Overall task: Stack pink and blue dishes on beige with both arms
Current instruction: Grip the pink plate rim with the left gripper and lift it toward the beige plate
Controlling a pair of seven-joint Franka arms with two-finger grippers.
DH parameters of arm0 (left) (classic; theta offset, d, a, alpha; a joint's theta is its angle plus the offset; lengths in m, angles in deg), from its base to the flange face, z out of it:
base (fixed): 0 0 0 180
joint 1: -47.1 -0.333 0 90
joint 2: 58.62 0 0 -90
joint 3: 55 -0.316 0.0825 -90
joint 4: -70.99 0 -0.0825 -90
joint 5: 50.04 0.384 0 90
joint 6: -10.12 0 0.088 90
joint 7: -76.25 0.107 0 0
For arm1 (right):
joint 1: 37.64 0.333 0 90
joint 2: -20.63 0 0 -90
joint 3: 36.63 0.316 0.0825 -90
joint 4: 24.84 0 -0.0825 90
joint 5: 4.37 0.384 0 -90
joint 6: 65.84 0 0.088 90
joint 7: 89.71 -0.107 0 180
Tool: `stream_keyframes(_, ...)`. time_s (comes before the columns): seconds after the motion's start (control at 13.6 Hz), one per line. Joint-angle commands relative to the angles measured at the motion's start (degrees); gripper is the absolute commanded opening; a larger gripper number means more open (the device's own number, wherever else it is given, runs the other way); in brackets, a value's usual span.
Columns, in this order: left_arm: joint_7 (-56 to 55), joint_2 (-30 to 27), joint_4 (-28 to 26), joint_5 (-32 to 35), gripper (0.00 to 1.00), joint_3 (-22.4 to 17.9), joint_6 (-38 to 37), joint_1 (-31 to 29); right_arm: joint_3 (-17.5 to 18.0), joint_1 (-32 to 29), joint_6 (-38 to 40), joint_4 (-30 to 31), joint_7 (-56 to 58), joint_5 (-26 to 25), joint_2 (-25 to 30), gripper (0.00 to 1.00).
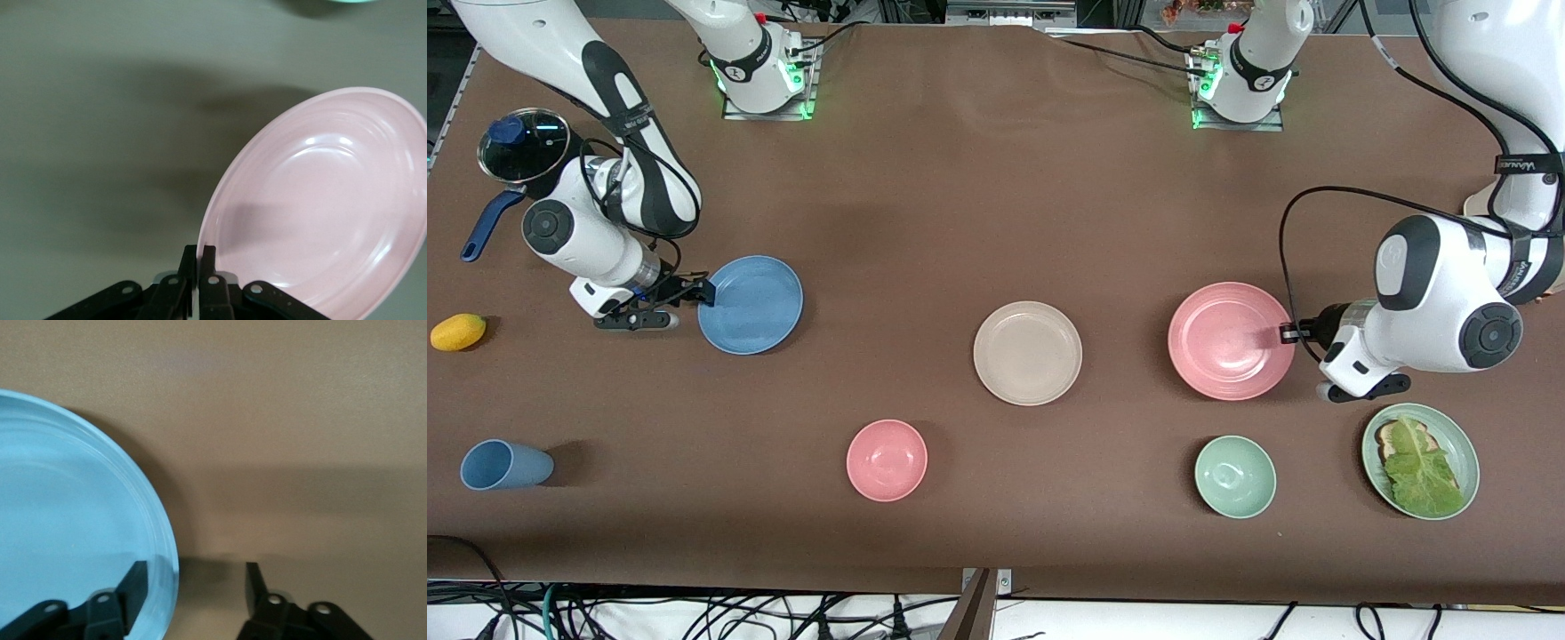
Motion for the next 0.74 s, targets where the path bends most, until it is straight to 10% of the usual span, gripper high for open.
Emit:
stream_keyframes(0.0,-5.9,-0.1,1.8,-5.2,0.0,-0.4,-1.9,5.1,0.3,-0.2,-0.7,0.9,-0.2,0.7,0.3,0.61)
stream_keyframes(0.66,-16.8,9.8,8.2,-6.7,0.0,-0.6,8.5,23.4,0.7,-0.1,0.2,0.9,-2.3,0.7,0.3,0.51)
